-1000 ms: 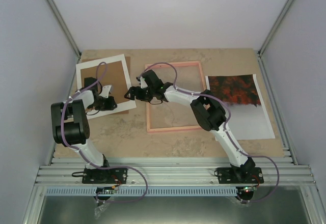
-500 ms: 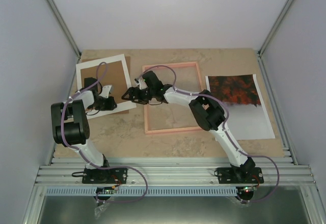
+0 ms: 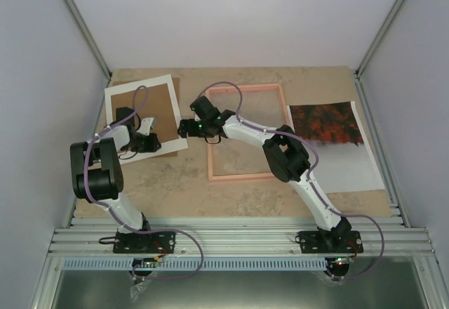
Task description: Put the photo into the frame
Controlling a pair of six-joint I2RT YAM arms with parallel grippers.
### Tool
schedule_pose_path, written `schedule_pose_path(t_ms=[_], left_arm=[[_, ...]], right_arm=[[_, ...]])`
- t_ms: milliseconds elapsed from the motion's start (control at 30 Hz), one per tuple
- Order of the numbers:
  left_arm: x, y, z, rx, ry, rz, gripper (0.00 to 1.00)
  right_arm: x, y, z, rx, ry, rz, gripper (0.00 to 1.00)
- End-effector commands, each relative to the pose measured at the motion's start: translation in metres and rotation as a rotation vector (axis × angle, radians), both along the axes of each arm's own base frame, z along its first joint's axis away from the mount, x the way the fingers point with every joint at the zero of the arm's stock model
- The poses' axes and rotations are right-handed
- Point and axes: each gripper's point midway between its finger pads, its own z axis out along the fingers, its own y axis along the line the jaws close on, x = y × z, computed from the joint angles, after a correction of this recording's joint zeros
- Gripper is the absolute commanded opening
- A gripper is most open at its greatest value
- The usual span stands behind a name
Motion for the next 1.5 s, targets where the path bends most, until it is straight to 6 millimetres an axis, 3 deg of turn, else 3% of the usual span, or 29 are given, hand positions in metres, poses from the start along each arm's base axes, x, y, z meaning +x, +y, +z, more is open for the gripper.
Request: schedule_pose_path(t_ms=[0,200,400,833,967,1133,1267,1467], left_arm=[[-0.023,0.006,-0.026,0.037,0.101,0.015,0.22],[-0.024,0.005,-0.029,0.032,0.105,0.014,0.22],[-0.025,0.004,-0.029,0.026,0.106,0.013,0.22],[-0.024,0.004,-0.029,0.026,0.104,0.010,0.21],[-0.024,0.004,-0.029,0.027,0.103,0.010,0.21],[-0.024,0.003,-0.030,0.026,0.105,0.010,0.21],[-0.025,0.004,-0.030,0.029,0.107,0.010,0.21],[-0.025,0.004,-0.032,0.030,0.111,0.010,0.21]], right_arm=[[0.008,-0.041,-0.022,-0.227,-0.041,-0.036,0.94],[-0.007,0.007,0.031,0.011,-0.079,0.128,0.95],[-0.011,0.026,0.053,0.076,-0.126,0.167,0.96],[0.005,0.038,-0.003,0.049,-0.093,0.136,0.94],[-0.001,0.040,-0.016,0.062,-0.046,0.149,0.93],[-0.027,0.043,-0.033,0.160,0.125,0.183,0.90],[-0.041,0.047,-0.028,0.254,0.223,0.205,0.78],[-0.039,0.046,0.002,0.337,0.250,0.202,0.71]])
